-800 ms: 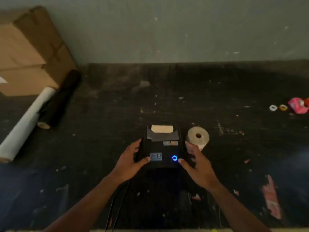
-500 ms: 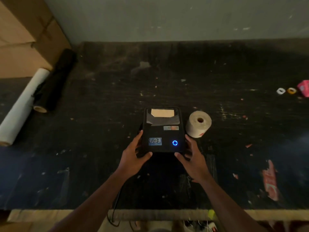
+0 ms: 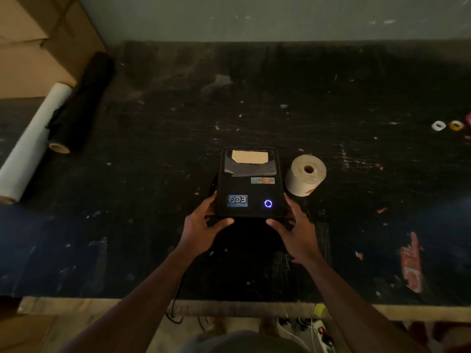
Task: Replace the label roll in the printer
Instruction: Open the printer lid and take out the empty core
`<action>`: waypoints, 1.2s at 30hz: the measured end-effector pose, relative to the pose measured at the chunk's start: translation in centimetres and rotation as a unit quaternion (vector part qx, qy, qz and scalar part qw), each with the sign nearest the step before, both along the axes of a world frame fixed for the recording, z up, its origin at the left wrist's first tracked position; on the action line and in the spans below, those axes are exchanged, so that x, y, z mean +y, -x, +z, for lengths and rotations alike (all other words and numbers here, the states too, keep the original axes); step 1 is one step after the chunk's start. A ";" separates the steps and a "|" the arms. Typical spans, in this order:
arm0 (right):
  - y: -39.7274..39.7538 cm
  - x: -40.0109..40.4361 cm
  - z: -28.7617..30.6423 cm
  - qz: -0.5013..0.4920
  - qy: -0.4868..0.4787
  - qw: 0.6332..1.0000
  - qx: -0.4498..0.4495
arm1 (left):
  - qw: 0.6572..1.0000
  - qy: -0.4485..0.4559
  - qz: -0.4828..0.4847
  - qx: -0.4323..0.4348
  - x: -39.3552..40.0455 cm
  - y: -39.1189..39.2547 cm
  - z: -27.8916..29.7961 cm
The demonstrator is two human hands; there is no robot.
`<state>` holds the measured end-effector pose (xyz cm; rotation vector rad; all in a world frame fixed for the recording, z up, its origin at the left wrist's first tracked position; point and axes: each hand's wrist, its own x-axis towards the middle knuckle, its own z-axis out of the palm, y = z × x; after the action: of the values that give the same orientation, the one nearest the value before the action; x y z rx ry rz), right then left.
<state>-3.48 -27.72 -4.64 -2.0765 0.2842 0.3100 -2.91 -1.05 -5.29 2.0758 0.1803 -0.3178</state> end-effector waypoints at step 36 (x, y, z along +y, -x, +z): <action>-15.1 -2.1 2.1 0.112 0.126 0.980 -0.107 | 0.993 -0.037 0.015 -0.116 1.7 -13.4 1.1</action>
<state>11.58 -29.81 -2.55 -2.3753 -0.0462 0.1886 10.46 0.60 -4.14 2.1612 0.0844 -0.0515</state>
